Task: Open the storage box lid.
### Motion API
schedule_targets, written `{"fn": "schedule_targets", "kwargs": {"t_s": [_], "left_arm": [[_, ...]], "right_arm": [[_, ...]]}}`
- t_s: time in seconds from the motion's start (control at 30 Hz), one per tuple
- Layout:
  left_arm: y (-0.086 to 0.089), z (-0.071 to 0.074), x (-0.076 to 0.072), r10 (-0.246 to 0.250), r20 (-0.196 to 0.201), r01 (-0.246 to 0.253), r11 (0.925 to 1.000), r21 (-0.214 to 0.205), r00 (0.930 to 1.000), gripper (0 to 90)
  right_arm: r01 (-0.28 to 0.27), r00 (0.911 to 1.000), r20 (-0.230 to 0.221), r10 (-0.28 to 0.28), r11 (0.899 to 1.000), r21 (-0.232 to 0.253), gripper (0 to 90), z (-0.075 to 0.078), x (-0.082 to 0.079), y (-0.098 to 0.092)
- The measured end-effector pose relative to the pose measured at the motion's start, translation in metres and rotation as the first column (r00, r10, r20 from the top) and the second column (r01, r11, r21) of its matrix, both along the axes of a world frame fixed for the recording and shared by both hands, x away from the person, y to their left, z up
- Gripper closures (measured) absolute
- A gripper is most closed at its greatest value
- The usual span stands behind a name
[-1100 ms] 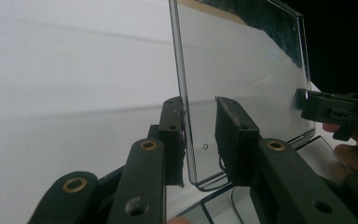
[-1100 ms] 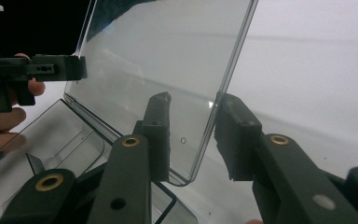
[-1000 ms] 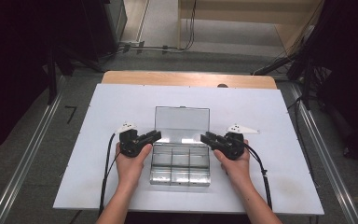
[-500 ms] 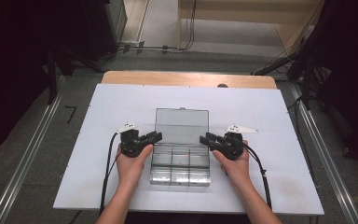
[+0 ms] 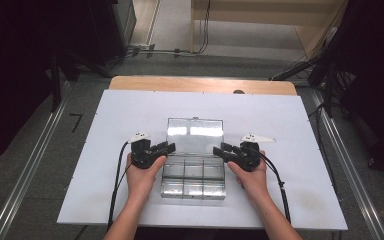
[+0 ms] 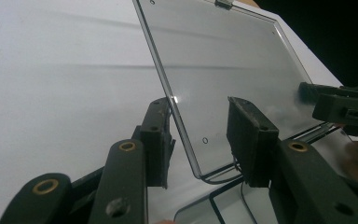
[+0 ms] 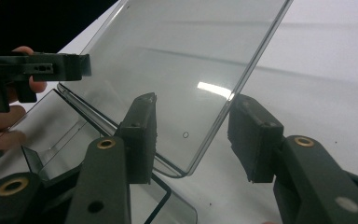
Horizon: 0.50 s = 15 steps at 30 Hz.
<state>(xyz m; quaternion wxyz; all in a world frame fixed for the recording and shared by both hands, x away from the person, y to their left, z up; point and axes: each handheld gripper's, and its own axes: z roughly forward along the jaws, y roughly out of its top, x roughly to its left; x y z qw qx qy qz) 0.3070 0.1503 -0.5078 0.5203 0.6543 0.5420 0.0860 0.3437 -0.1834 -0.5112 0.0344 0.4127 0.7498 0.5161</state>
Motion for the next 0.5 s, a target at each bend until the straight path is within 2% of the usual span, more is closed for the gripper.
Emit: {"fn": "schedule_targets", "kwargs": {"t_s": [0.5], "left_arm": [[-0.0044, 0.0007, -0.001, -0.005, 0.0, 0.005, 0.9997, 0.025, 1.0, 52.0]], "right_arm": [[-0.001, 1.0, 0.004, 0.001, 1.0, -0.022, 45.0, 0.0005, -0.0006, 0.0018]]}}
